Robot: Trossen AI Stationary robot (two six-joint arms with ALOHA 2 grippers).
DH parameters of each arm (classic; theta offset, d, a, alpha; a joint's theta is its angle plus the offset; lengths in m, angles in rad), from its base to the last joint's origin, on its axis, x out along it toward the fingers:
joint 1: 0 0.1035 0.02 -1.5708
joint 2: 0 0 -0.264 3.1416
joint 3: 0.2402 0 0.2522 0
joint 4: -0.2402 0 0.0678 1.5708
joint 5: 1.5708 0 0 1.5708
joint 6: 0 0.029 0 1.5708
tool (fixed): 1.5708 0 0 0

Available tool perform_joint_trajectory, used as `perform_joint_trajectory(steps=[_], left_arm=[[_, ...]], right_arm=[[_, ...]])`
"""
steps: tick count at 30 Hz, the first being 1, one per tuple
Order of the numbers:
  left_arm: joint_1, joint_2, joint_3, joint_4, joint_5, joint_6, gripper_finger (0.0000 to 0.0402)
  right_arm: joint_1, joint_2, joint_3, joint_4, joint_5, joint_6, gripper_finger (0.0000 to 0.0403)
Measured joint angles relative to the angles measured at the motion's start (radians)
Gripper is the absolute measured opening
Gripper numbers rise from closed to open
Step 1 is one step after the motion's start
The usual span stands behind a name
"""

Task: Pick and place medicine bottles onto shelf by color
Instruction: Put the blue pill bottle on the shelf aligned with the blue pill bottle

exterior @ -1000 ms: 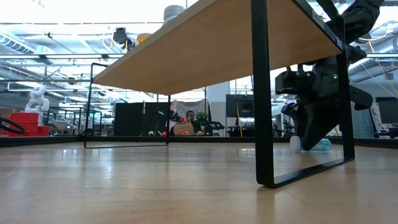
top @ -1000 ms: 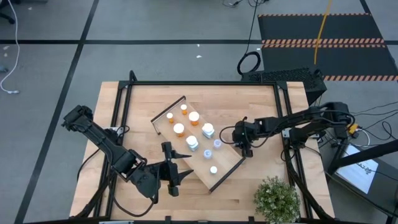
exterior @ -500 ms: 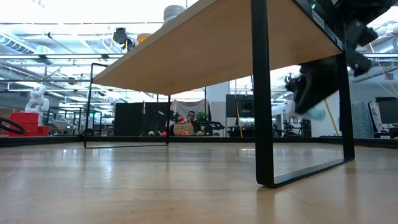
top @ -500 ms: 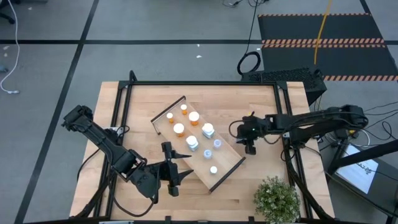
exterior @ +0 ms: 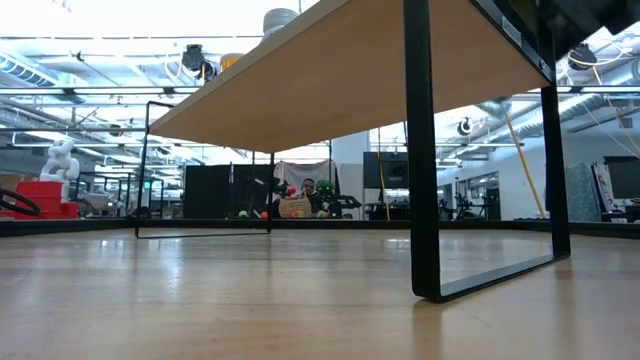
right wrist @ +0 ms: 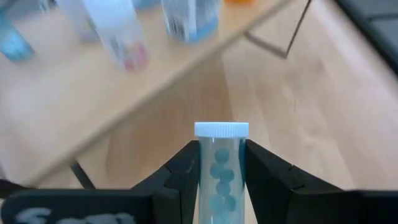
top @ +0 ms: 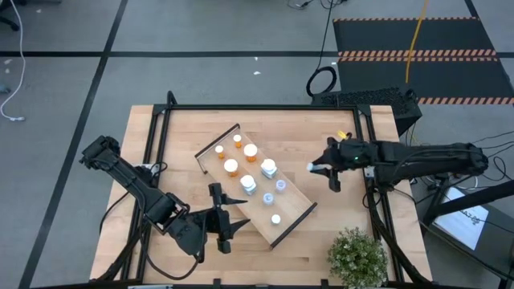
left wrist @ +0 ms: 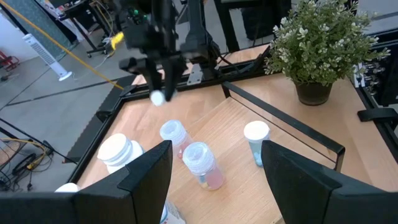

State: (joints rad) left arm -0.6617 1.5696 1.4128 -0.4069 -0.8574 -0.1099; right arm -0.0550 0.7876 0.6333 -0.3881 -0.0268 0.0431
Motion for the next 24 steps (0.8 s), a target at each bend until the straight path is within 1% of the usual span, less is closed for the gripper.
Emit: perform_joint_trajectory(steps=[3,6,11,13,20,24], left_arm=[[0.000,0.000,0.000,0.006,0.000,0.003,0.0248],[0.000,0.000,0.000,0.012,0.000,0.008,0.0248],[0.000,0.000,0.000,0.015,0.000,0.010,0.0248],[0.000,0.000,0.000,0.015,0.000,0.010,0.0248],[0.000,0.000,0.000,0.016,0.000,0.010,0.0248],[0.000,0.000,0.000,0.016,0.000,0.010,0.0248]], right_arm=[[0.013,-0.028,0.028,0.022,-0.002,-0.004,0.0109],[0.036,-0.044,0.043,0.083,-0.005,-0.015,0.0109],[0.071,-0.060,0.045,0.251,-0.080,-0.028,0.0109],[0.083,-0.065,0.046,0.323,-0.095,-0.028,0.0109],[0.114,-0.062,0.046,0.516,-0.187,-0.034,0.0109],[0.130,-0.049,0.046,0.600,-0.189,-0.042,0.0109]])
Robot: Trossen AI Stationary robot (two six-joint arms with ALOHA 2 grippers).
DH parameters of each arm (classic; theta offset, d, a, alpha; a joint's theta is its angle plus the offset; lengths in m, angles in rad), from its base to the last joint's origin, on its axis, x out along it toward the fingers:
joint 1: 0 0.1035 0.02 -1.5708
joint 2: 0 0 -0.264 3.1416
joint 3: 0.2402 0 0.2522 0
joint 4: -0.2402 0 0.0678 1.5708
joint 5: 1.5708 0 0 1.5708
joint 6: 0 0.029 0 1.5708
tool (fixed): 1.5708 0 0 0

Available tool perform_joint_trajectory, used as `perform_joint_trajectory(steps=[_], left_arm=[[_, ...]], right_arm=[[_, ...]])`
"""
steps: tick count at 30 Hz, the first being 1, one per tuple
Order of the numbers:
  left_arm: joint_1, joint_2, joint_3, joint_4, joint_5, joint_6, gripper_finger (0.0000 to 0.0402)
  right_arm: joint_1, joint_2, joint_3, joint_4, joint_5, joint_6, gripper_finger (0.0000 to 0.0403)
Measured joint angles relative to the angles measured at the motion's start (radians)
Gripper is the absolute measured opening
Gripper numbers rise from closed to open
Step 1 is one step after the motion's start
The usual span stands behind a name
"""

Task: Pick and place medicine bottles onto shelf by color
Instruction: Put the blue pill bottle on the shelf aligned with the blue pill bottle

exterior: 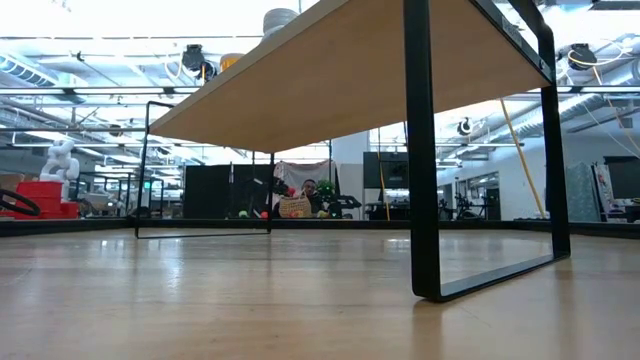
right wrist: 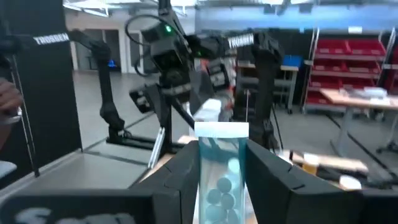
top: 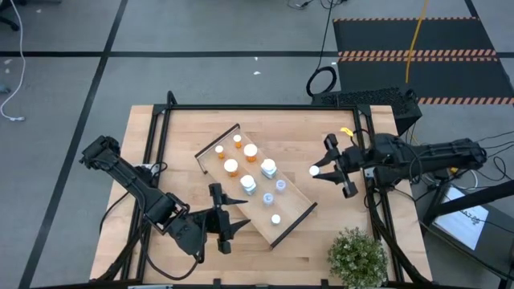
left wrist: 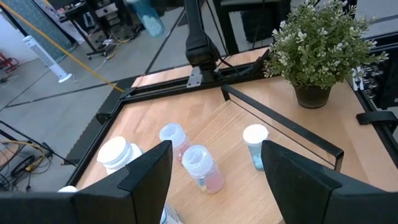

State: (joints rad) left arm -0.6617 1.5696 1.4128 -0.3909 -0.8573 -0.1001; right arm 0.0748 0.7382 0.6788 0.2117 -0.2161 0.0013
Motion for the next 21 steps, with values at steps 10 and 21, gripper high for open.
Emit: perform_joint_trajectory(steps=[10,21], left_arm=[[0.000,0.000,0.000,0.008,0.000,0.000,0.0248],[0.000,0.000,0.000,0.036,0.000,0.024,0.0248]], right_arm=[[0.019,0.054,0.000,0.218,-0.096,-0.006,0.0109],[0.019,0.062,0.000,0.221,-0.104,0.012,0.0109]])
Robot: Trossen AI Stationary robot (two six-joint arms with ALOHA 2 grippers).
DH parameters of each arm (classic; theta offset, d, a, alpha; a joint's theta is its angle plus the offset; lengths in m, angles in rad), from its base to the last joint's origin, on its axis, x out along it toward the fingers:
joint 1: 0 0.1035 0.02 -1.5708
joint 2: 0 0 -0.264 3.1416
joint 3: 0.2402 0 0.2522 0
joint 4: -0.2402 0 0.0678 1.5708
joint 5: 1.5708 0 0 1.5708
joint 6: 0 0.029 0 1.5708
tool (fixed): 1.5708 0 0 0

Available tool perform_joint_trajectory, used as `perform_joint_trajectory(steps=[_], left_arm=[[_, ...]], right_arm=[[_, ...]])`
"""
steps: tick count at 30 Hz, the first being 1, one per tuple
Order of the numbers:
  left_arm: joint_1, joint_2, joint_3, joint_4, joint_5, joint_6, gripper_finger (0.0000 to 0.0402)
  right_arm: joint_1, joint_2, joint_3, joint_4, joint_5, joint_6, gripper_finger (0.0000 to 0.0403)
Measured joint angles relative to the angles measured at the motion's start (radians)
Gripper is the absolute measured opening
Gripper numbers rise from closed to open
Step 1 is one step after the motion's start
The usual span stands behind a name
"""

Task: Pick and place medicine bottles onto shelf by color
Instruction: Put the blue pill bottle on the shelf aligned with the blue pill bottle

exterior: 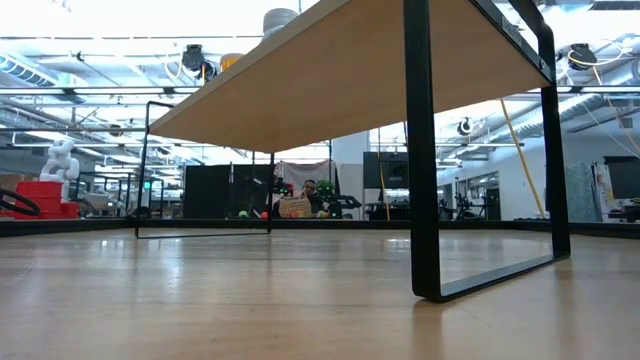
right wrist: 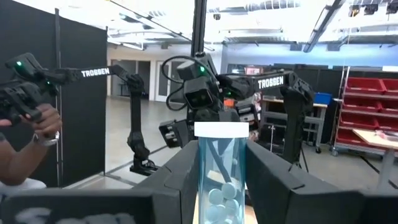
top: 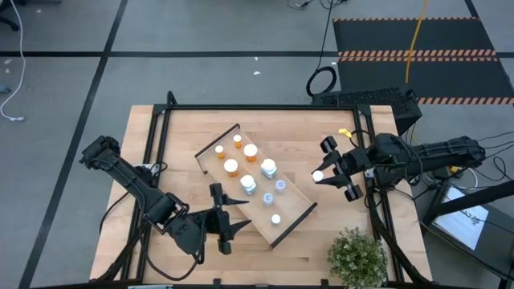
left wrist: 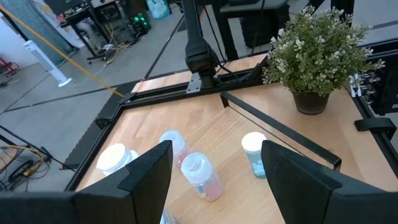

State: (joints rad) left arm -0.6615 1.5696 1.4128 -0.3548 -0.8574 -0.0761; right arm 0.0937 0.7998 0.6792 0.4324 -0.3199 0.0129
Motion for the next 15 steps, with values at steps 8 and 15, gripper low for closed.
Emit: perform_joint_trajectory(steps=[8,15], left_arm=[[0.000,0.000,0.000,0.019,0.000,0.019,0.0248],[0.000,0.000,0.000,0.019,0.000,0.014,0.0248]], right_arm=[[0.007,0.132,0.000,0.091,-0.021,0.004,0.0109],[0.011,0.287,0.000,0.221,-0.165,0.001,0.0109]])
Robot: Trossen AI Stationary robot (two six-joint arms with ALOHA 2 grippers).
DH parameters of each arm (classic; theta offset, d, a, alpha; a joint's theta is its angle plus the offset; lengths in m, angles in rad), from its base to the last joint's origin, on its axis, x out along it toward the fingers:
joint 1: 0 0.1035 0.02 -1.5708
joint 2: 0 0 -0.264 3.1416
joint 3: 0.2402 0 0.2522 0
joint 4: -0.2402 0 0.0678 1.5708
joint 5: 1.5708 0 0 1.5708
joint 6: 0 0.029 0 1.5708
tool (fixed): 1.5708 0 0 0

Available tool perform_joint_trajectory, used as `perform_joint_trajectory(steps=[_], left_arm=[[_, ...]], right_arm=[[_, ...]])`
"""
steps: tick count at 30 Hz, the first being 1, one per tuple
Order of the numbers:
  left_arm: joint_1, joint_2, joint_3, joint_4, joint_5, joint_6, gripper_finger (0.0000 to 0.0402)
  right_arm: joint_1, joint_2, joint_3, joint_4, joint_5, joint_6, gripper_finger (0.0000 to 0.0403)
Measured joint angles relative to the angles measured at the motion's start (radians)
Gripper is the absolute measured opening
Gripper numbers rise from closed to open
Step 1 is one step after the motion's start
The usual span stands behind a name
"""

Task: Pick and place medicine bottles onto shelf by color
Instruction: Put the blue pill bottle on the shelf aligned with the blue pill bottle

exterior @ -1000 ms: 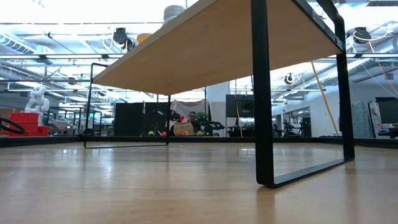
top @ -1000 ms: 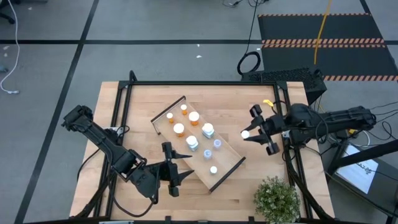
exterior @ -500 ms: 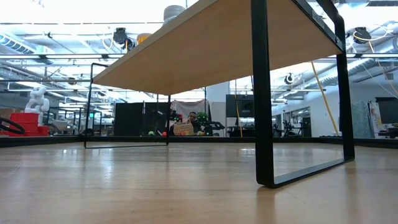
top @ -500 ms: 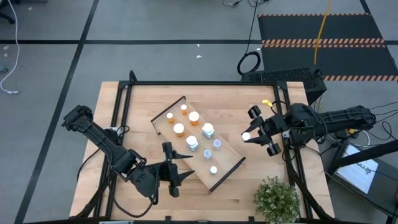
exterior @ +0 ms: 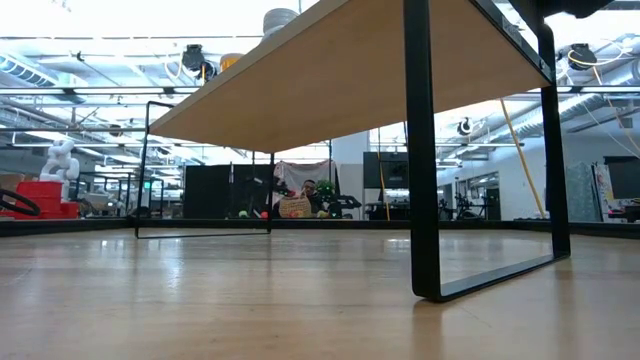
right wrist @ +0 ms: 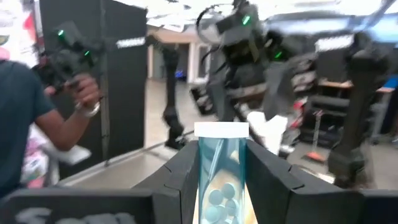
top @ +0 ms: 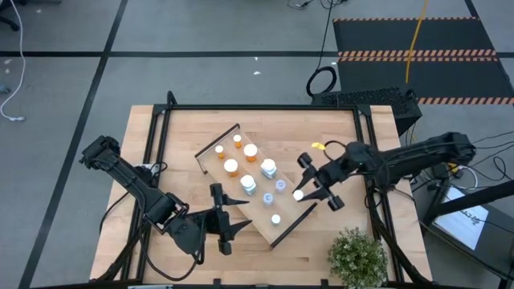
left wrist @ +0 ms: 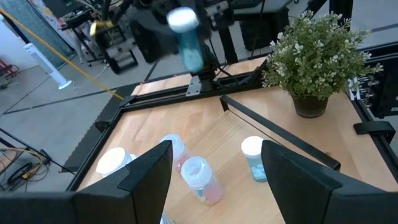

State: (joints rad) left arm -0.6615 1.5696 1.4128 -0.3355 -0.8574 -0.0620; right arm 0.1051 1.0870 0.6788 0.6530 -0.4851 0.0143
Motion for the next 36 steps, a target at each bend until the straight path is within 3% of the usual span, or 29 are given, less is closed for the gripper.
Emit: perform_joint_trajectory(steps=[9,22,29,36], left_arm=[[0.000,0.000,0.000,-0.003,0.000,0.002,0.0248],[0.010,0.000,0.000,-0.003,0.000,0.002,0.0248],[0.027,0.000,0.000,-0.001,0.002,-0.003,0.0248],[0.026,0.000,0.000,-0.003,0.003,-0.004,0.0248]], right_arm=[[0.000,0.068,-0.069,0.066,-0.042,-0.050,0.0109],[-0.014,0.111,-0.280,0.401,-0.009,-0.036,0.0109],[-0.036,0.218,-0.302,0.535,-0.013,0.010,0.0109],[-0.039,0.282,-0.302,0.549,-0.016,0.002,0.0109]])
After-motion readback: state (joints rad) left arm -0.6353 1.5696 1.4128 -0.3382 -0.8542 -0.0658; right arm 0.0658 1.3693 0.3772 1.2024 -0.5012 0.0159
